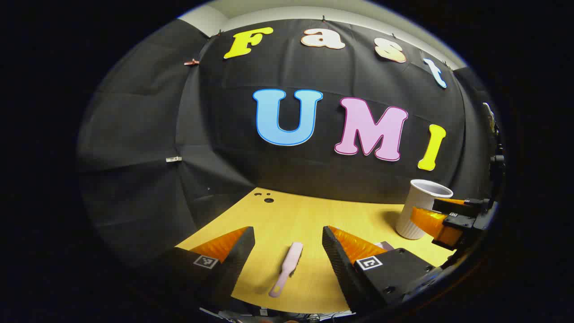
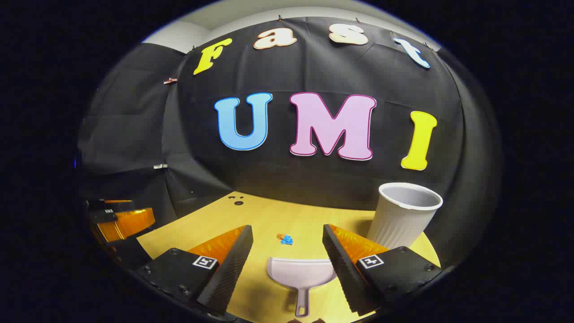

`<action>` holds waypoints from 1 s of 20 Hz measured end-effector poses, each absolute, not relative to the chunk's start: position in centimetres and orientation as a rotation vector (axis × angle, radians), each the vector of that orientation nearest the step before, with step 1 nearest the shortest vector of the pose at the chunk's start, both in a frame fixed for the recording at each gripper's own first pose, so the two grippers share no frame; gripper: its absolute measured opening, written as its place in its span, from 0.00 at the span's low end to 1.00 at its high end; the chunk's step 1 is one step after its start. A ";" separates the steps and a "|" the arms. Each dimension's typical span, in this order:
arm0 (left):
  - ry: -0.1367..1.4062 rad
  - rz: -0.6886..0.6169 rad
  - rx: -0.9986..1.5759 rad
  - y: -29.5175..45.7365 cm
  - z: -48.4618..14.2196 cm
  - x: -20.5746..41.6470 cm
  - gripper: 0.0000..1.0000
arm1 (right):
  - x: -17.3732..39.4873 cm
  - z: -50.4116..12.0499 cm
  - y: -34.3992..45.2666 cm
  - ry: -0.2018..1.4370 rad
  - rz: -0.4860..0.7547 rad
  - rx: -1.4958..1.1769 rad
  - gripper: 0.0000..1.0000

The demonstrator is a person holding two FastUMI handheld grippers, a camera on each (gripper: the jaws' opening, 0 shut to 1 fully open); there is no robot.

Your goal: Pick up the small broom and dustpan from the desktop, sweep the trash into the dustpan with the broom, and then empty the trash into the garbage bin.

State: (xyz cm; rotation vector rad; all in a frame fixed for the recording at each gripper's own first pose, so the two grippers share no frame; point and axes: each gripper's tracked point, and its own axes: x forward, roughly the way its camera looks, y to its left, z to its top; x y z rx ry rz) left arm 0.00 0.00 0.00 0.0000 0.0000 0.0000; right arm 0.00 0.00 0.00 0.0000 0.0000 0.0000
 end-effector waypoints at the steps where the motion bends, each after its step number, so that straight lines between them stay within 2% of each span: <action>1: -0.002 -0.003 0.016 0.2 0.1 0.5 0.95 | 0.4 0.0 0.0 -0.009 0.009 0.006 0.98; 8: 0.050 -0.075 0.020 -0.1 -1.3 2.7 0.95 | 1.1 -0.5 -0.9 -0.026 -0.015 -0.007 0.98; 20: 0.210 -0.154 0.015 -0.9 -6.1 4.6 0.95 | 1.6 -5.1 -2.2 0.096 -0.035 0.024 0.98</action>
